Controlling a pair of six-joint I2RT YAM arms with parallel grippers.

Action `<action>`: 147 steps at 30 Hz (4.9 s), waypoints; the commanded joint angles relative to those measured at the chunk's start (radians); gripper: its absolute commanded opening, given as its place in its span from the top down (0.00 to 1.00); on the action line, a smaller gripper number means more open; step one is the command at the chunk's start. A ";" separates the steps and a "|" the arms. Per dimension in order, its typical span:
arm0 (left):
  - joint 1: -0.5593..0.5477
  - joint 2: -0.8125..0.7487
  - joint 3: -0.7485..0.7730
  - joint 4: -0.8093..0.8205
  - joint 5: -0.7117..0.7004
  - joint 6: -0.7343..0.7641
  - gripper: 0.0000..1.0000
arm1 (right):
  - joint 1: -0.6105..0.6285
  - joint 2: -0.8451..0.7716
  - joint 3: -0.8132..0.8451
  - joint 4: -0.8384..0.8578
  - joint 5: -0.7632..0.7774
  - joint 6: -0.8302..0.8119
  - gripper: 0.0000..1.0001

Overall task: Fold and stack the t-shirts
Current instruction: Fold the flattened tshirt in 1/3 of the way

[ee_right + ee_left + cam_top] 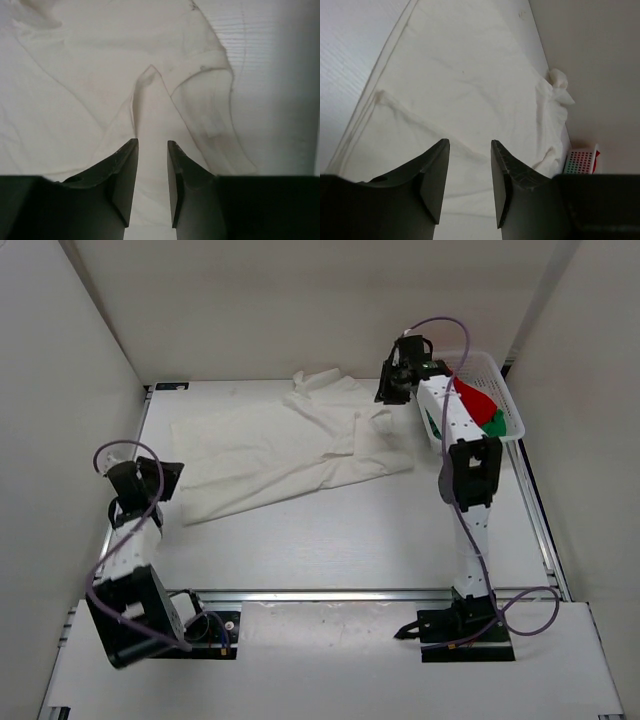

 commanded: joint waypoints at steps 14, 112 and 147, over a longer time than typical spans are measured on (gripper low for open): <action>0.021 -0.187 -0.367 -0.035 0.040 0.017 0.42 | -0.161 -0.827 -1.449 0.834 -0.069 0.170 0.64; -0.846 0.038 -0.203 0.149 -0.135 0.147 0.85 | 0.140 -0.785 -1.519 0.790 -0.099 0.240 1.00; -0.760 0.031 -0.278 -0.044 -0.175 0.187 0.87 | 0.301 -0.905 -1.756 0.669 0.047 0.138 0.99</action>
